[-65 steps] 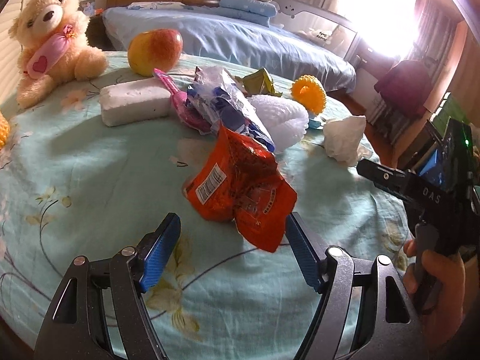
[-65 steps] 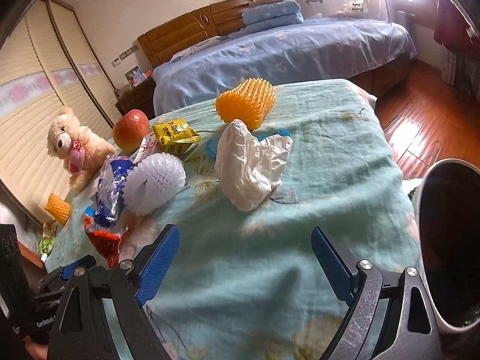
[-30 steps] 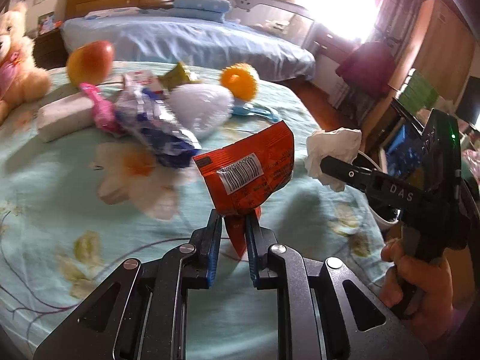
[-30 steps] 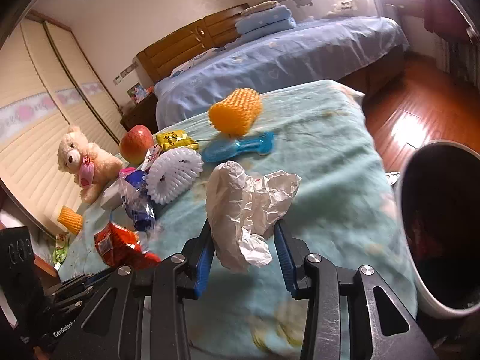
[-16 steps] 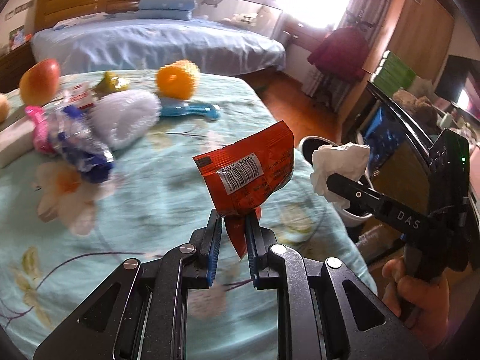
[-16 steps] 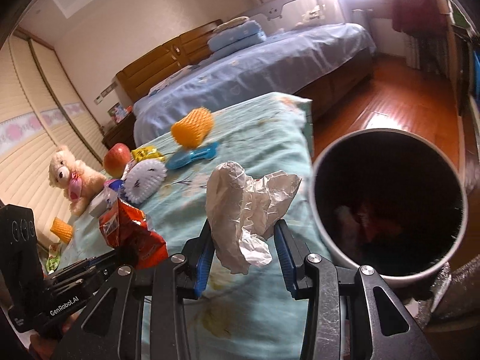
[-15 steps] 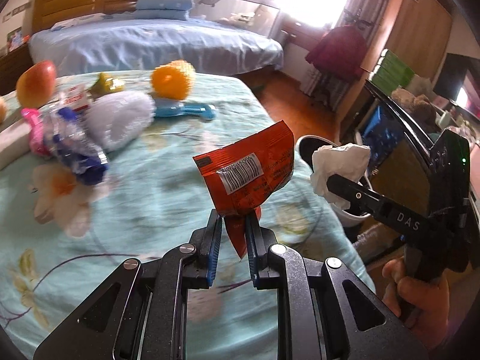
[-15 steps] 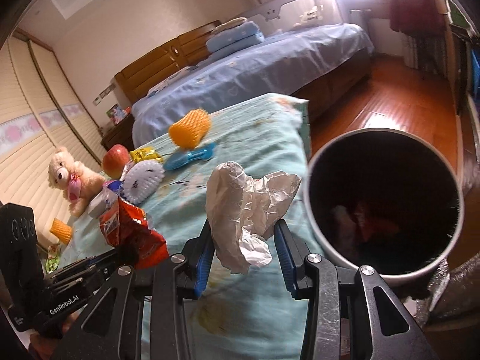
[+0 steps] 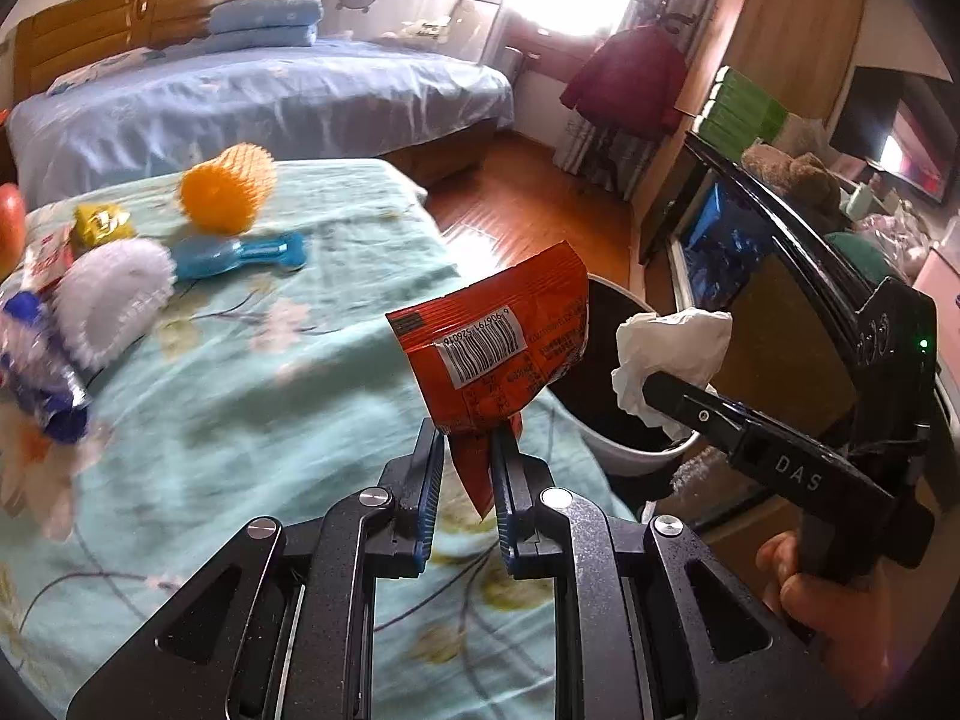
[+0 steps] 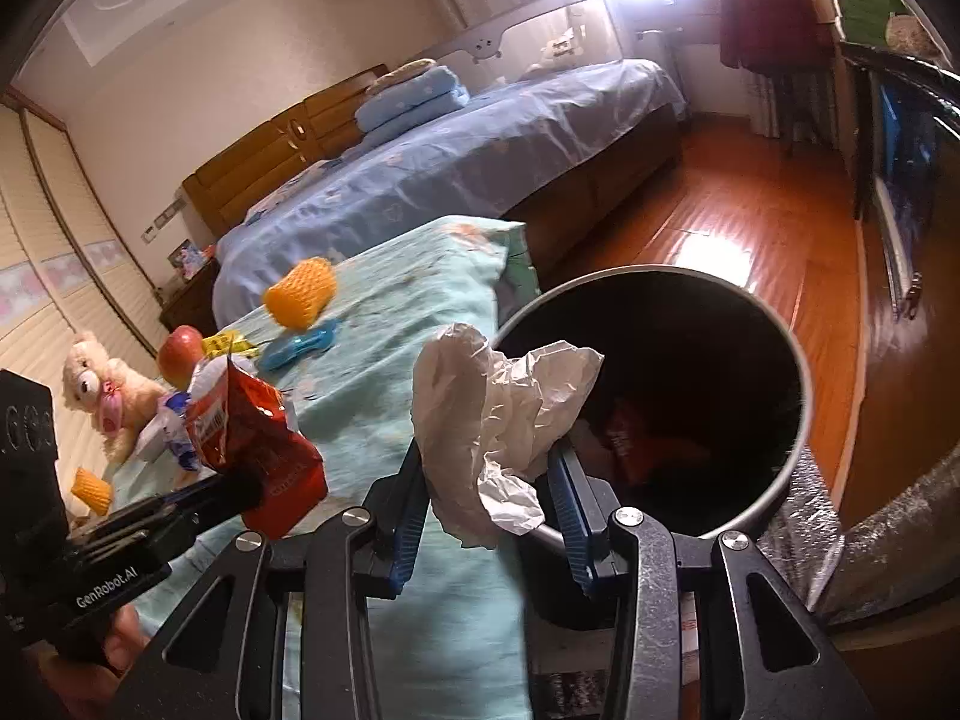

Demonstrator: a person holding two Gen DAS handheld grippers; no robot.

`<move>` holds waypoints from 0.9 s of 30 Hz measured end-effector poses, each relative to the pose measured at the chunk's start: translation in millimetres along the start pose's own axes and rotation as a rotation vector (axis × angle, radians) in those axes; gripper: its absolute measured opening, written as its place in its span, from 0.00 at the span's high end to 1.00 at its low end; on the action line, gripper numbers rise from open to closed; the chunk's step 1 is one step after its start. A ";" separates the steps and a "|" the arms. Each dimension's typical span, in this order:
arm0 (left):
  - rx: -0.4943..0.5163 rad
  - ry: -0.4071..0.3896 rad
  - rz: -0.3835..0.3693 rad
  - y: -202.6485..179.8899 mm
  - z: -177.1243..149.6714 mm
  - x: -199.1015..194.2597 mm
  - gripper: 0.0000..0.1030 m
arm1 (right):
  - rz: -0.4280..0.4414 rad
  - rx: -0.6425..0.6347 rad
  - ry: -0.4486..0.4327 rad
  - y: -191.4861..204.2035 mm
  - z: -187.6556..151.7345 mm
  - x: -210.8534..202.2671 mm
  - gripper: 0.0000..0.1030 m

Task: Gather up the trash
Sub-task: 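Carry the tissue with the right tool while the left tool carries the wrapper to the bin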

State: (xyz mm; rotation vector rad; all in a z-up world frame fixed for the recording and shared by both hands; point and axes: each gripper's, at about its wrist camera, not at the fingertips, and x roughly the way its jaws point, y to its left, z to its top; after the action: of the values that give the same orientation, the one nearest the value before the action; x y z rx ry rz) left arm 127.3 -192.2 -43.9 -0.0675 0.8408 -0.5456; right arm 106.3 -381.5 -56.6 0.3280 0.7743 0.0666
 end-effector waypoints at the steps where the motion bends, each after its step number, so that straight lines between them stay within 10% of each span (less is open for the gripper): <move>1: 0.007 0.003 -0.004 -3.3 1.6 2.8 0.86 | -0.005 0.005 -0.003 -4.3 0.2 -1.4 0.61; 27: 0.046 0.085 -0.060 -47.8 28.3 60.8 0.86 | -0.099 0.062 -0.007 -61.9 17.3 4.6 0.58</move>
State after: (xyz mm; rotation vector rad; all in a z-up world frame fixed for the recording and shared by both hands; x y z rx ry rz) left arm 159.9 -267.1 -54.0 -0.0274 0.9107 -0.6280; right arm 117.8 -443.9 -67.6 0.3476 0.7861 -0.0518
